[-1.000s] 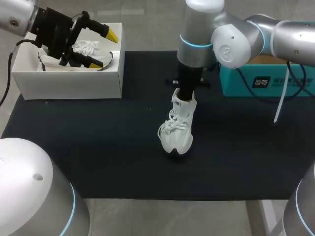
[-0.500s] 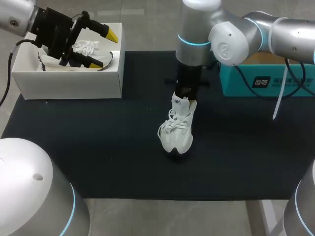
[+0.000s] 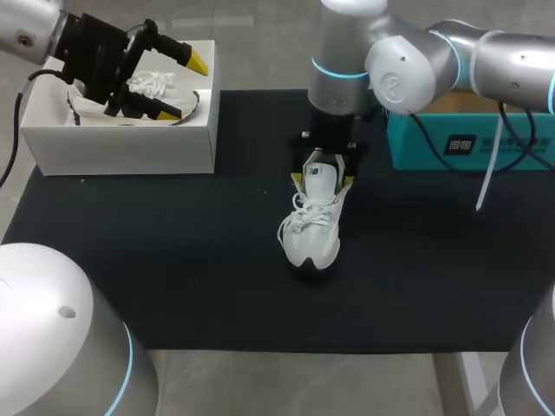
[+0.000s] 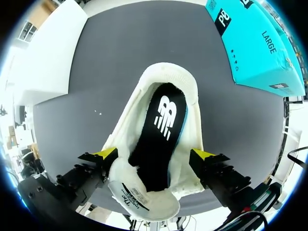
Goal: Take the shoe out of the shoebox, open the shoe tongue, remove and reinsert the insole, then place the shoe into the shoebox
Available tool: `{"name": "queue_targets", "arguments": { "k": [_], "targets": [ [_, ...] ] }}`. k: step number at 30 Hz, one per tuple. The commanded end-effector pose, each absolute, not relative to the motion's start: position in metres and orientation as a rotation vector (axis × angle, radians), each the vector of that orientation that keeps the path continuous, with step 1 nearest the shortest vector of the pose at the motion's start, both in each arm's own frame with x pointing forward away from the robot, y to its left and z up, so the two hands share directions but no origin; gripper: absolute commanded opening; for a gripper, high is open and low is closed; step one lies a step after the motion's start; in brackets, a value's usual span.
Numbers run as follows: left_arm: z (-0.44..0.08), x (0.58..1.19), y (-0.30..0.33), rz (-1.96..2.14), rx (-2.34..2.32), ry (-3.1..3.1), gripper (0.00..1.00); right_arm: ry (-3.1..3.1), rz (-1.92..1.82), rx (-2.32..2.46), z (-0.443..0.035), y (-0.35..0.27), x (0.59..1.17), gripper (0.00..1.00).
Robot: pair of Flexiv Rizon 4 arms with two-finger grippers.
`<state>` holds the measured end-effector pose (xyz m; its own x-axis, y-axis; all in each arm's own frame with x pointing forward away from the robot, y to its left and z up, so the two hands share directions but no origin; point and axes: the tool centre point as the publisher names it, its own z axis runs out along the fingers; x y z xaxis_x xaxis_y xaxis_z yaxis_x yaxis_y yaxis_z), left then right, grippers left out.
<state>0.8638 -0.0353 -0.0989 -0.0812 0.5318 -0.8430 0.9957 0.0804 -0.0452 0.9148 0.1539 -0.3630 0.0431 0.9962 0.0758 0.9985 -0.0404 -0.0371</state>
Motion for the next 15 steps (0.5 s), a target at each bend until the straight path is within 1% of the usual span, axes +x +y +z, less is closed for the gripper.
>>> {"name": "queue_targets", "arguments": {
  "k": [1,8,15],
  "targets": [
    [-0.099,0.864,-0.035,-0.885,1.529,1.699,1.00,-2.127,-0.042,-2.201,-0.364,0.157,0.918,1.00],
    [-0.099,0.864,-0.035,-0.885,1.529,1.699,1.00,-2.137,-0.029,-2.219,-0.357,0.160,0.914,1.00],
    [-0.099,0.864,-0.035,-0.885,1.529,1.699,1.00,-2.128,0.024,-2.313,-0.334,0.158,0.904,1.00]
  ]
}}
